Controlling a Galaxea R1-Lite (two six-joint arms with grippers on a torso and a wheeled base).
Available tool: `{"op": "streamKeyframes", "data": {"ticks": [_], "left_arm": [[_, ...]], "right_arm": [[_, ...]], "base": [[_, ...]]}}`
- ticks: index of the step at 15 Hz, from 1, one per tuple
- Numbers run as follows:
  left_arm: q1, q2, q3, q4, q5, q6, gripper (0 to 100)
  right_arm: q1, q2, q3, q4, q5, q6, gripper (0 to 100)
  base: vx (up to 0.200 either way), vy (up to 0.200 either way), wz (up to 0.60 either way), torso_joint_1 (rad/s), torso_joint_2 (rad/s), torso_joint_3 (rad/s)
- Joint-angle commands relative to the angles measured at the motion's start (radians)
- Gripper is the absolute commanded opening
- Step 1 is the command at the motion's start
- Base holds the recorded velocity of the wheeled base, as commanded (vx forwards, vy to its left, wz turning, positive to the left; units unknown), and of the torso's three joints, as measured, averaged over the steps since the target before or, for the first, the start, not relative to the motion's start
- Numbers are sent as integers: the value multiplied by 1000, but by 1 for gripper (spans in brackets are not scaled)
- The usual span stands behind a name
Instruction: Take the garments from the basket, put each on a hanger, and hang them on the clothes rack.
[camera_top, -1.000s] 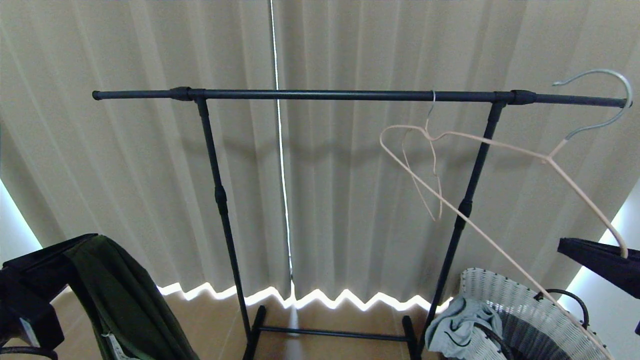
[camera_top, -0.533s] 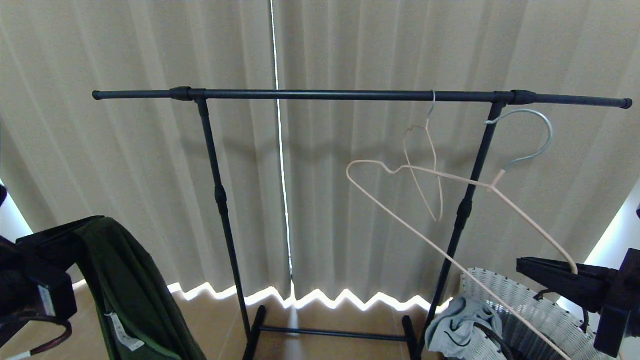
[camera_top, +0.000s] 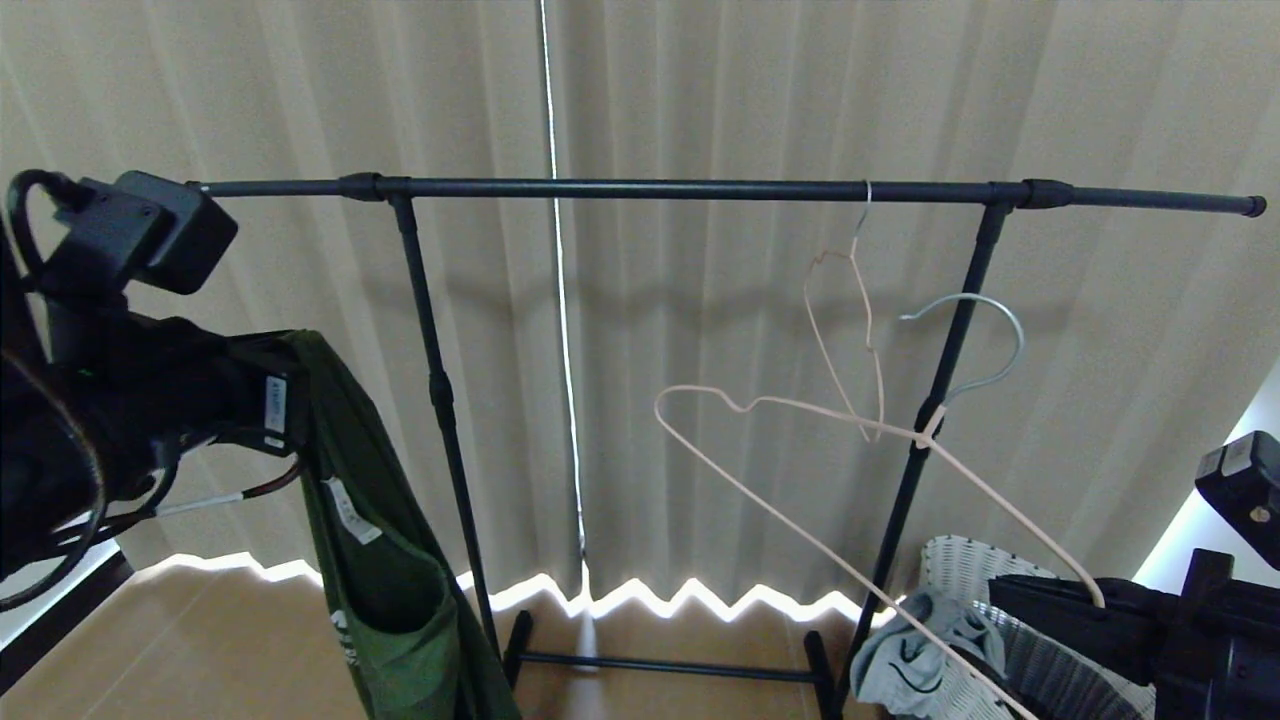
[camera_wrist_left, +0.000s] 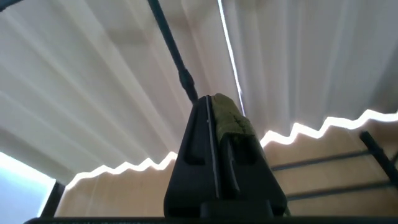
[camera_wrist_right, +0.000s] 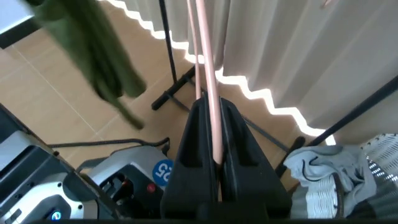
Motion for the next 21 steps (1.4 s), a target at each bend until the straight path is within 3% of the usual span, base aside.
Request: {"op": "streamKeyframes", "data": {"ticks": [1, 3, 7, 9, 12, 16, 21], "left_arm": [[-10, 113, -74, 3, 31, -8, 0], [-30, 153, -120, 6, 70, -10, 0], [-73, 228, -157, 5, 74, -60, 0], [-122, 337, -231, 6, 80, -162, 0], [-130, 421, -297, 8, 114, -220, 0], [-148, 414, -304, 14, 131, -223, 0], [-165, 412, -314, 14, 189, -211, 0]], "right_arm": [[6, -1, -14, 7, 0, -1, 0], [40, 39, -38, -3, 5, -1, 0], [85, 139, -80, -9, 6, 11, 0], [194, 149, -103, -9, 6, 114, 0], [247, 194, -144, -10, 8, 146, 0], [269, 258, -158, -119, 8, 160, 0], [284, 283, -173, -141, 6, 194, 0]], "base": [[0, 0, 0, 0, 0, 0], [0, 0, 0, 0, 0, 0], [0, 0, 0, 0, 0, 0], [0, 0, 0, 0, 0, 0], [0, 0, 0, 0, 0, 0], [0, 0, 0, 0, 0, 0], [0, 0, 0, 0, 0, 0]]}}
